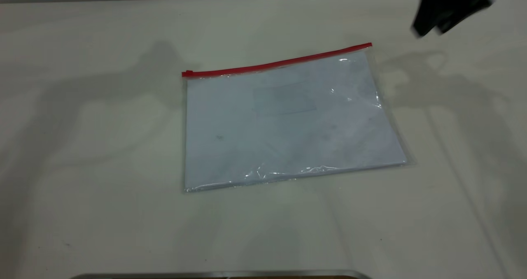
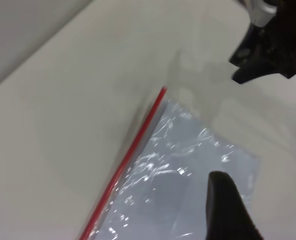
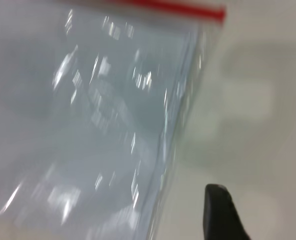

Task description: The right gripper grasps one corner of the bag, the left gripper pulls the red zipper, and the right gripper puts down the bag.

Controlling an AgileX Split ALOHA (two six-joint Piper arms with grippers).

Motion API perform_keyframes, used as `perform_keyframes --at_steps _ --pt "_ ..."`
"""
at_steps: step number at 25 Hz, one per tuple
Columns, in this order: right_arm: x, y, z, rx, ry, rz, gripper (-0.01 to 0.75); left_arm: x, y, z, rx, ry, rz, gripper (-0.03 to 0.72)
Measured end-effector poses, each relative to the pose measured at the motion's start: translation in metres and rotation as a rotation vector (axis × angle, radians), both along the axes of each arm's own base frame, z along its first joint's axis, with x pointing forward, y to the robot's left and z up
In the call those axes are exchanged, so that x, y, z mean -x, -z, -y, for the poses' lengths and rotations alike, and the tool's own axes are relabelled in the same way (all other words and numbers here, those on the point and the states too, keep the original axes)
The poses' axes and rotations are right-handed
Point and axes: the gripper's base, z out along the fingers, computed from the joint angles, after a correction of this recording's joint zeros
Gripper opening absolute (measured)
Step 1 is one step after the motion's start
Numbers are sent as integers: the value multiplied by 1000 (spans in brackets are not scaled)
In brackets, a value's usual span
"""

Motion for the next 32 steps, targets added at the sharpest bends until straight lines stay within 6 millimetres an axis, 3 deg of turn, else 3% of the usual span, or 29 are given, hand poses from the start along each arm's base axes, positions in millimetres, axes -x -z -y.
perform_keyframes --at_steps 2,6,14,20,22,26,29,32 --pt "15 -37 2 4 28 -61 411 14 -22 -1 15 -3 2 425" --pt "48 -92 2 -4 14 -176 391 44 -61 -4 12 -19 -10 425" --pt "94 -158 5 -28 54 -107 384 93 -116 -19 -68 -224 -6 425" --pt "163 -205 12 -13 67 31 384 136 -138 -25 -182 -398 5 425" --pt "189 -213 16 3 75 65 384 151 -137 -26 -208 -443 -17 425" --pt "242 -213 24 40 102 115 383 174 -108 -29 -299 -509 -118 425" --pt "278 -195 30 74 106 111 383 192 -74 -35 -377 -555 -228 425" --pt "309 -164 33 93 107 85 383 209 -33 -43 -462 -590 -356 425"
